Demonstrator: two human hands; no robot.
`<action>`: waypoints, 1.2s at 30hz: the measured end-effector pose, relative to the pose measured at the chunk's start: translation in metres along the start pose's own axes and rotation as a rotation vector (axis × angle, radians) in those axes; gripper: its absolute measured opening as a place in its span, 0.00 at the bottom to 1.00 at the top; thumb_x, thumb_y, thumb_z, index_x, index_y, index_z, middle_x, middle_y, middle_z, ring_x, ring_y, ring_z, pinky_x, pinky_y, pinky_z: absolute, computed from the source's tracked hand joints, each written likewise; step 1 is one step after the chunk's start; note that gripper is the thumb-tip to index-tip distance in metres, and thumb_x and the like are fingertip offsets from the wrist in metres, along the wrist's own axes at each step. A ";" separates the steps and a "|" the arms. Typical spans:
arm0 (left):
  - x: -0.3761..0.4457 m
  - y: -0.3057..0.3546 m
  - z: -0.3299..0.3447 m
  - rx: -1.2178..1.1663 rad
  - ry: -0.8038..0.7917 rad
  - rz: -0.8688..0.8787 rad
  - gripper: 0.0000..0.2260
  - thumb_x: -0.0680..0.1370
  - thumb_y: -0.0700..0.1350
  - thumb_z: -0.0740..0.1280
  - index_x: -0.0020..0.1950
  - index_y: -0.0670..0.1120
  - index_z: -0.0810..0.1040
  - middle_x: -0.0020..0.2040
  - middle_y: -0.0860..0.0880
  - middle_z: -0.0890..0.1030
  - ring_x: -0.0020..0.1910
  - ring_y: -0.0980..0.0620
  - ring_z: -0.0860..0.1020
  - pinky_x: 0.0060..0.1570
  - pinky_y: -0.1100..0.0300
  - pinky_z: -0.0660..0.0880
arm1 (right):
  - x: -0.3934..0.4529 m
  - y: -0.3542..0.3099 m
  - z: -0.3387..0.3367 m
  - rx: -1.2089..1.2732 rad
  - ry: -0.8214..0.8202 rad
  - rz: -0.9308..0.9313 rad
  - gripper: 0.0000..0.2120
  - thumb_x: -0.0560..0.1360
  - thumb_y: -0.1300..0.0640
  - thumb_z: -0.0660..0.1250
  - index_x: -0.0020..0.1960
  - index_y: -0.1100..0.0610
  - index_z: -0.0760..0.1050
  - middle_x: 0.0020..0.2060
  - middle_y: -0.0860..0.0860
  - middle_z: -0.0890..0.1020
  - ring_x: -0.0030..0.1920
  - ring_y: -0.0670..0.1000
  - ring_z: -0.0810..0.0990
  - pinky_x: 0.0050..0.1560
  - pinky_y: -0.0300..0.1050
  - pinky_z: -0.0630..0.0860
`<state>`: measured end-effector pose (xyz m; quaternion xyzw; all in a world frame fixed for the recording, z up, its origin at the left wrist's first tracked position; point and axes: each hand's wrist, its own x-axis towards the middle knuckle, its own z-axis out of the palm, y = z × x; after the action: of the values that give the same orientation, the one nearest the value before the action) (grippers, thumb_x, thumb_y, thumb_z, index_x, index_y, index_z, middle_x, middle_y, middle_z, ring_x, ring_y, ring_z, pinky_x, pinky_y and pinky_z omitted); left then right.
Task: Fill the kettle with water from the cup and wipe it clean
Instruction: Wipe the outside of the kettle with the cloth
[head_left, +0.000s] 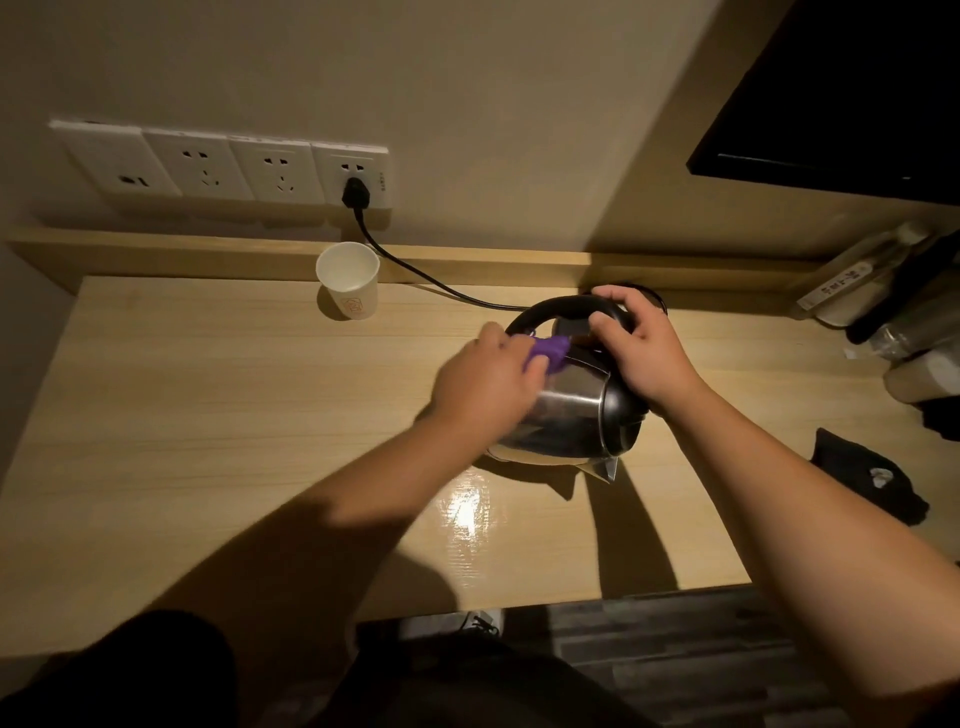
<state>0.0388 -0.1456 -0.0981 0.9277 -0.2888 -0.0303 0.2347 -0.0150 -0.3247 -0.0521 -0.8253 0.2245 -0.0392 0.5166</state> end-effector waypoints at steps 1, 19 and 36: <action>0.009 -0.012 -0.002 0.031 -0.052 -0.045 0.16 0.81 0.56 0.54 0.61 0.51 0.74 0.49 0.50 0.71 0.36 0.56 0.71 0.31 0.61 0.64 | -0.002 0.000 0.001 0.011 -0.001 0.000 0.16 0.80 0.56 0.65 0.67 0.53 0.72 0.57 0.55 0.80 0.53 0.54 0.83 0.56 0.56 0.80; -0.047 0.026 0.015 -0.070 0.183 0.314 0.15 0.78 0.53 0.61 0.61 0.47 0.75 0.53 0.45 0.75 0.46 0.49 0.75 0.36 0.58 0.75 | 0.001 0.009 -0.001 0.047 0.038 0.066 0.15 0.81 0.55 0.63 0.67 0.52 0.72 0.56 0.54 0.81 0.52 0.51 0.83 0.55 0.53 0.81; -0.040 0.032 0.018 -0.078 0.274 0.271 0.16 0.78 0.53 0.60 0.61 0.47 0.74 0.52 0.43 0.75 0.48 0.45 0.74 0.39 0.55 0.73 | 0.002 0.011 0.015 0.207 0.200 0.264 0.08 0.81 0.56 0.62 0.56 0.49 0.77 0.47 0.51 0.82 0.45 0.49 0.81 0.32 0.33 0.76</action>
<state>-0.0145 -0.1547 -0.1031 0.8660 -0.3749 0.1172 0.3093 -0.0125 -0.3170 -0.0690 -0.7231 0.3759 -0.0759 0.5745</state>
